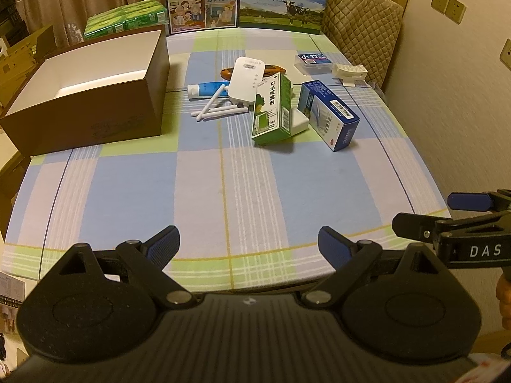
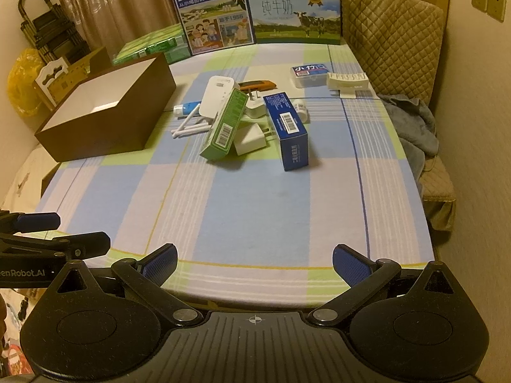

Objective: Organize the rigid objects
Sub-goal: 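Move both tools toward the cluster of items on the table, then grasp the blue medicine box with the right tool while the left tool grasps the white WiFi extender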

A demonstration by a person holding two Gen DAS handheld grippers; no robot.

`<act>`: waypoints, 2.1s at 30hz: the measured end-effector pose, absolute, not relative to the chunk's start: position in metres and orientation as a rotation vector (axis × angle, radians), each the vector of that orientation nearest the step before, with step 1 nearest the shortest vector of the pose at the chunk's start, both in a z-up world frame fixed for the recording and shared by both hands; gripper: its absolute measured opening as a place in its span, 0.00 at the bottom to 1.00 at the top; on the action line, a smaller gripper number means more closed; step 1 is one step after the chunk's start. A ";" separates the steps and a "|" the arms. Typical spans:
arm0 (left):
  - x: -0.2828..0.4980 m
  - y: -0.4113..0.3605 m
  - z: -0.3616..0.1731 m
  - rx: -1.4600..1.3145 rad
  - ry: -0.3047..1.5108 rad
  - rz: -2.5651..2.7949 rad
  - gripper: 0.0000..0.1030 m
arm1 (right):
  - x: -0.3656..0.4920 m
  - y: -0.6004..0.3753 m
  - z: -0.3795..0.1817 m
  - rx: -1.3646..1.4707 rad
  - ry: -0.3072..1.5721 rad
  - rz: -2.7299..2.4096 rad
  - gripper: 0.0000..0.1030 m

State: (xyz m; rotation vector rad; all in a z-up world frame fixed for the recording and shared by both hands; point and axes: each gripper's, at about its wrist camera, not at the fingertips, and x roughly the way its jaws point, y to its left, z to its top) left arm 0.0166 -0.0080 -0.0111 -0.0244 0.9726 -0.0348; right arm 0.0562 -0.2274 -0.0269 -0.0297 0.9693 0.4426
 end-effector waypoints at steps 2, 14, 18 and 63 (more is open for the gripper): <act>0.019 -0.009 -0.011 -0.023 0.974 -0.036 0.89 | 0.057 -0.228 -0.027 -0.029 0.970 0.441 0.98; 0.043 -0.010 -0.014 -0.002 0.974 -0.061 0.89 | 0.075 -0.231 -0.026 -0.005 0.957 0.431 0.98; 0.059 -0.009 -0.016 0.012 0.966 -0.078 0.89 | 0.086 -0.233 -0.023 0.024 0.919 0.437 0.98; 0.290 0.034 -0.068 0.095 1.028 -0.278 0.85 | 0.279 -0.153 -0.101 -0.126 0.944 0.301 0.58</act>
